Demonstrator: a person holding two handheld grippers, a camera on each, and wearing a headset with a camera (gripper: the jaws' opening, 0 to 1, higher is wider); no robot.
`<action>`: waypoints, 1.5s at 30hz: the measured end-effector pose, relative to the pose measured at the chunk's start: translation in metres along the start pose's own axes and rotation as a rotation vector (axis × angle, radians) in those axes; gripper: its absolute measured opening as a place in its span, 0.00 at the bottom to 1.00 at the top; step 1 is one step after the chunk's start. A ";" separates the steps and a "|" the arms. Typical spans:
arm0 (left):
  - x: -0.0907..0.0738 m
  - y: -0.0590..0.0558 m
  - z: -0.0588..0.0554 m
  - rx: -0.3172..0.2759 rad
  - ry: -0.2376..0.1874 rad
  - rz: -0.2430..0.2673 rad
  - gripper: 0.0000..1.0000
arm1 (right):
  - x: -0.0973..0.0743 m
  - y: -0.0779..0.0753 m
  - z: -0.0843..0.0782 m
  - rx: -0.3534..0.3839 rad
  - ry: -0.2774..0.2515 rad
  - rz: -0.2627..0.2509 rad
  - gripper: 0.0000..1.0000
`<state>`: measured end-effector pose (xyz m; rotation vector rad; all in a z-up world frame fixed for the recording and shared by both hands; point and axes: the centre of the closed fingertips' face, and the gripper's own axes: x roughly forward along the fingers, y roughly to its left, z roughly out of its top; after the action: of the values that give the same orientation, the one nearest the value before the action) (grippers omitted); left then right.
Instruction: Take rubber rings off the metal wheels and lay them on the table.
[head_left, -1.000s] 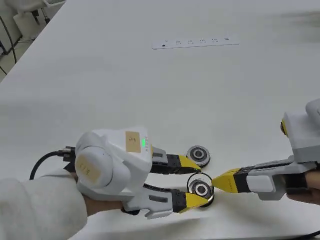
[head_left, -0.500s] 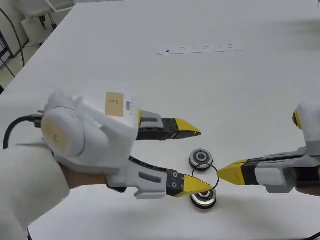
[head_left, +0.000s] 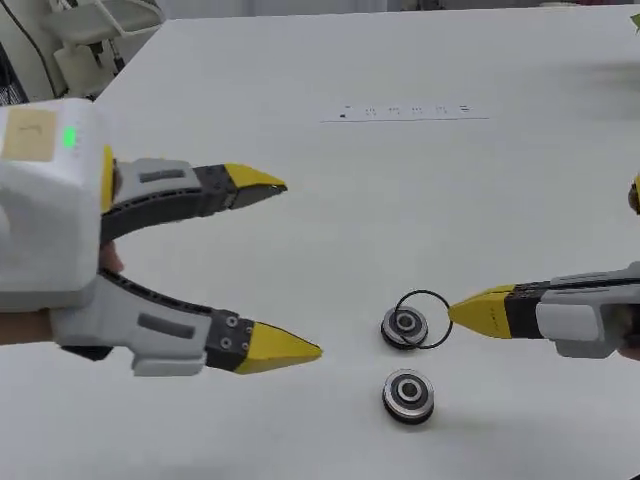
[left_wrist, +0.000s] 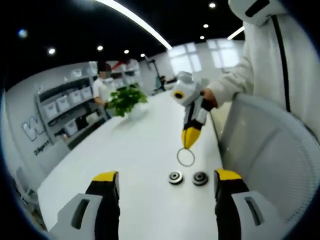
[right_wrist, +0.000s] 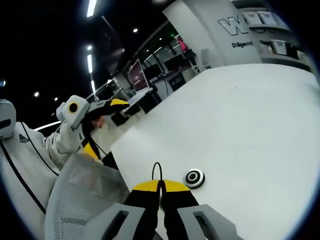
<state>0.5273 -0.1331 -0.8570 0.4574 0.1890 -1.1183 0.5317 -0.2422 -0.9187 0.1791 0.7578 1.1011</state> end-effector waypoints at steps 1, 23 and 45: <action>-0.005 0.002 0.000 -0.012 -0.006 0.016 0.80 | 0.000 0.000 0.001 -0.003 -0.001 -0.002 0.00; -0.057 -0.022 -0.061 -0.244 0.065 0.185 0.94 | 0.006 0.018 0.025 -0.080 -0.016 0.026 0.00; -0.051 -0.038 -0.078 -0.357 0.078 0.183 0.96 | 0.055 0.060 0.044 -0.188 0.046 0.138 0.00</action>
<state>0.4770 -0.0697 -0.9174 0.1941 0.3998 -0.8650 0.5284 -0.1572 -0.8823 0.0471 0.6855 1.3049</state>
